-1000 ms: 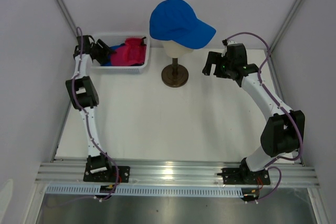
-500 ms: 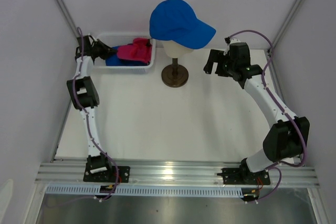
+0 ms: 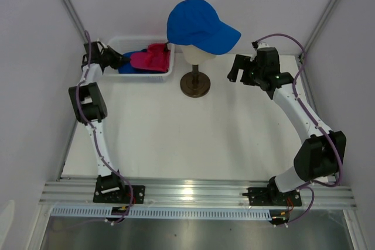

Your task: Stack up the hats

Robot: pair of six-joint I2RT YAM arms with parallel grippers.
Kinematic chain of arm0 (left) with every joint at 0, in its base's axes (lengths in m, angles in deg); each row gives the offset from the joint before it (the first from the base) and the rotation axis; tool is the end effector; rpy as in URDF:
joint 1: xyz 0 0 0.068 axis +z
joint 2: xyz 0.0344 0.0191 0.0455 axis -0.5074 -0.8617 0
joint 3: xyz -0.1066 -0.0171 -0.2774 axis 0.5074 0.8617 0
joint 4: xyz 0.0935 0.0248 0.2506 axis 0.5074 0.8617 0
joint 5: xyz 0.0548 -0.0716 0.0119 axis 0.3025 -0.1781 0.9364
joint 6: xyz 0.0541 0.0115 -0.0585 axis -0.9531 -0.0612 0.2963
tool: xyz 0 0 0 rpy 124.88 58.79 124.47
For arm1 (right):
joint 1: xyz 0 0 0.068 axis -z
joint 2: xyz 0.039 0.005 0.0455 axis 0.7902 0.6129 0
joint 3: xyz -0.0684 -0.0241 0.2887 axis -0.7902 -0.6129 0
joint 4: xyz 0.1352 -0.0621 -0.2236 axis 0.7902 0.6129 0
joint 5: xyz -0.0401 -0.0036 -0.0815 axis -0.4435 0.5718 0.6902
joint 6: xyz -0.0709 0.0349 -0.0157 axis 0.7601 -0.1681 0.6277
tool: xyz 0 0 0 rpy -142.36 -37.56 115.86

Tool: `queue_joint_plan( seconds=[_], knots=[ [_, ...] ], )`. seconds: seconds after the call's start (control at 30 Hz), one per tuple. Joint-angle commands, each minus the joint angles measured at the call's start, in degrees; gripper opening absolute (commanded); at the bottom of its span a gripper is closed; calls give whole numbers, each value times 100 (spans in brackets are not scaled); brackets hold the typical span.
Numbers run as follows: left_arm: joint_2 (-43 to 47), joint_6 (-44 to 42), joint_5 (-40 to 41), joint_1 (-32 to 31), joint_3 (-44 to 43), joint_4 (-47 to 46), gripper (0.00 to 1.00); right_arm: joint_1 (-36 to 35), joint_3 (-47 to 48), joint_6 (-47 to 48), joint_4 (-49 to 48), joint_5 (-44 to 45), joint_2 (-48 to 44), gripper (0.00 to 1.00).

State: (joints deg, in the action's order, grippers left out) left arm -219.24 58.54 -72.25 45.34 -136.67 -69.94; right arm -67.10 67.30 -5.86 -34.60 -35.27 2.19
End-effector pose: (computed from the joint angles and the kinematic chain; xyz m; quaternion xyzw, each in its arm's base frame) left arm 0.6145 0.1168 0.1709 -0.2615 0.8011 -0.4008 0.3594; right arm 0.3707 0.1054 0.3484 -0.0079 0.8819 0.1683 0.4403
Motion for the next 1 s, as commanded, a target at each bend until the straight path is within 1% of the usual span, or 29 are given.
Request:
queue_joint_plan(
  seconds=[0.0,0.03,0.07,0.1,0.2,0.23,0.27,0.33,0.43,0.47,0.5,0.53,0.57,0.6,0.63,0.67,0.7,0.73,0.77,0.8,0.83,0.87,0.9,0.93,0.97],
  knots=[
    [1310,-173,-89,158,387,-441,1,-31,-13,-214,-222,-45,-398,100],
    [1721,-339,-45,184,596,-397,1,-40,-40,-267,-327,-115,-459,100],
    [1917,-428,17,254,651,-371,1,-40,-66,-354,-380,-160,-573,99],
    [2310,-603,174,325,747,-283,1,-40,-119,-425,-494,-290,-635,99],
    [2866,-963,552,378,906,-90,1,-49,-198,-504,-609,-397,-943,100],
    [3033,-1278,945,378,889,33,0,-57,-242,-530,-626,-449,-1013,99],
    [3322,-1403,1106,378,889,251,1,-57,-260,-557,-627,-476,-1101,99],
    [3596,-1727,1422,378,871,420,1,-75,-338,-557,-670,-634,-1417,99],
    [4045,-2140,1678,335,723,841,1,-215,-348,-470,-767,-862,-1838,99],
    [4229,-2247,1940,308,574,1016,1,-285,-330,-417,-811,-898,-1953,99],
    [4309,-2526,2107,264,503,1488,1,-495,-321,-260,-898,-950,-2050,100],
    [4379,-2660,2327,142,310,1736,1,-610,-330,-163,-960,-960,-2225,99],
    [4458,-2774,2947,62,282,1983,1,-742,-339,-75,-1039,-960,-2288,99],
    [4659,-2967,3310,-43,265,2411,0,-865,-348,13,-1214,-942,-2323,99],
    [4783,-3056,3687,-139,291,2590,1,-1101,-330,171,-1311,-916,-2341,100],
    [4897,-3117,4083,-384,343,2748,1,-1216,-278,225,-1364,-855,-2263,100],
    [5151,-3283,4826,-534,387,2889,1,-1322,-25,295,-1365,-802,-2166,100],
    [5275,-3372,5112,-675,483,3064,1,-1436,152,417,-1339,-775,-2043,100],
    [5398,-3451,5376,-990,510,3127,1,-1698,353,471,-1321,-697,-1746,99],
    [5513,-3600,5796,-1150,598,3180,0,-1866,799,541,-1260,-592,-1587,99],
    [5722,-3671,5983,-1430,625,3320,1,-2042,1039,655,-1233,-591,-1402,100],
    [5812,-3698,6203,-1659,625,3417,1,-2461,1276,926,-1207,-547,-1235,100],
    [5882,-3689,6396,-1800,608,3539,1,-2700,1522,1076,-1102,-425,-877,100],
    [5996,-3689,6624,-1993,546,3671,1,-2946,1959,1260,-1066,-424,-708,100],
    [6041,-3637,6688,-2056,528,3968,1,-3384,2103,1619,-1066,-415,-567,100]
  ],
)
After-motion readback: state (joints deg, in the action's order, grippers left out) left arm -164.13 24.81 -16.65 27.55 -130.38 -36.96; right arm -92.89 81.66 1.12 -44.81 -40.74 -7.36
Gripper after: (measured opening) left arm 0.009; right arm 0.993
